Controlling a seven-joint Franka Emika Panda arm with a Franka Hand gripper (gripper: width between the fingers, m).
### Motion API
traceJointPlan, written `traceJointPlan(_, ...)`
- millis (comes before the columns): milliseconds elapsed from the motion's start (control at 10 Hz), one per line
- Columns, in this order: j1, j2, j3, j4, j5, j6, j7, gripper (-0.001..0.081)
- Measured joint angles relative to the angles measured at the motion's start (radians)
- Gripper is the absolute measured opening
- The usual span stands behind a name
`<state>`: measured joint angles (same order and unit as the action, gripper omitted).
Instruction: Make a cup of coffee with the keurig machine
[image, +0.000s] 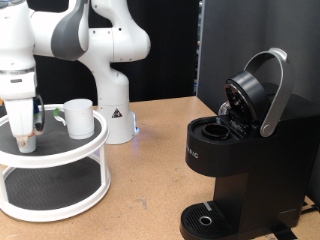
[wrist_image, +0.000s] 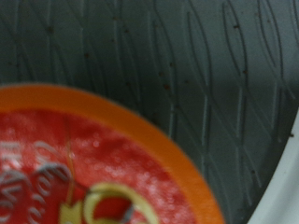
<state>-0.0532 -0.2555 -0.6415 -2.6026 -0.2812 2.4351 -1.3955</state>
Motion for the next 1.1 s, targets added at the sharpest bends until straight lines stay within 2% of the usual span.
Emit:
traceJointPlan(100, 0.0, 0.0, -0.001, 0.0, 0.002, 0.0, -0.001, 0.0807)
traceJointPlan(300, 0.0, 0.0, -0.006, -0.001, 0.021, 0.001, -0.022, 0.0538)
traceJointPlan(400, 0.0, 0.0, -0.009, -0.001, 0.029, 0.001, -0.033, 0.0429)
traceJointPlan(700, 0.0, -0.007, -0.013, 0.006, 0.057, -0.023, -0.071, 0.0429)
traceJointPlan(1100, 0.0, -0.11, -0.005, 0.083, 0.07, -0.258, -0.133, 0.0429)
